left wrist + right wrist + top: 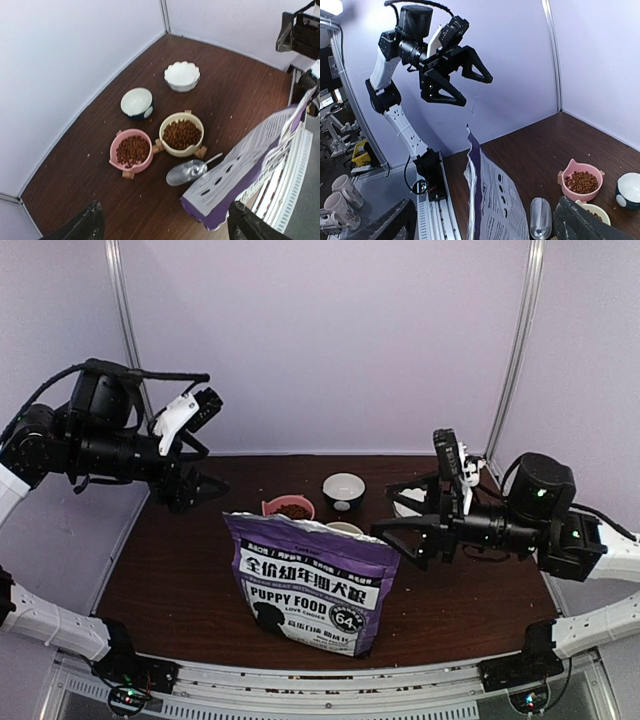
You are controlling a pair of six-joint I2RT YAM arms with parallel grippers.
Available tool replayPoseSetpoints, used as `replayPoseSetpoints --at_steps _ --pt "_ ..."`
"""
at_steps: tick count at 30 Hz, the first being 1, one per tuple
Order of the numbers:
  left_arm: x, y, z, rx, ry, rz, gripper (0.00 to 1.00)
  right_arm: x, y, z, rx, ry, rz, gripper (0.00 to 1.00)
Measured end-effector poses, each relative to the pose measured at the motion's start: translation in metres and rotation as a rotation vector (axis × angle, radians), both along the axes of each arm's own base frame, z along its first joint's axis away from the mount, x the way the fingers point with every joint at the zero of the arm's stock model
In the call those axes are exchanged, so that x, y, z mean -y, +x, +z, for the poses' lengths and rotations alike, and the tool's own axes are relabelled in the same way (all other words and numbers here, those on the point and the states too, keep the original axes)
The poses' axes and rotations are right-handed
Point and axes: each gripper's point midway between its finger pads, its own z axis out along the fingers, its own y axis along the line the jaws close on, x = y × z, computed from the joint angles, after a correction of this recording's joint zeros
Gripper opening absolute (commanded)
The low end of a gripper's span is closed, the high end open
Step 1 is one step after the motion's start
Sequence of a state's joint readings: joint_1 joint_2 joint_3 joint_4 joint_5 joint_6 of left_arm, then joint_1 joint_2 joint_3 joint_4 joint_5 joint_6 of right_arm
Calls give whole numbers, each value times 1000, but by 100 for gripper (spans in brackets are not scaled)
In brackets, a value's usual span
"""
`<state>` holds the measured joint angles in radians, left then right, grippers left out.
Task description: Serve the pet food
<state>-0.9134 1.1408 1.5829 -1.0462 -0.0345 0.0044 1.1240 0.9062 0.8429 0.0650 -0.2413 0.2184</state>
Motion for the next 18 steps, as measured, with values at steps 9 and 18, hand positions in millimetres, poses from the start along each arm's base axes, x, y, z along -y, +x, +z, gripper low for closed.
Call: replayPoseSetpoints --at_steps 9,18 --pt "44 28 75 89 -205 -24 98 6 56 46 -85 -54 -226 100" --pt "32 149 3 -73 -204 229 97 57 166 -44 -349 -171 -563 100"
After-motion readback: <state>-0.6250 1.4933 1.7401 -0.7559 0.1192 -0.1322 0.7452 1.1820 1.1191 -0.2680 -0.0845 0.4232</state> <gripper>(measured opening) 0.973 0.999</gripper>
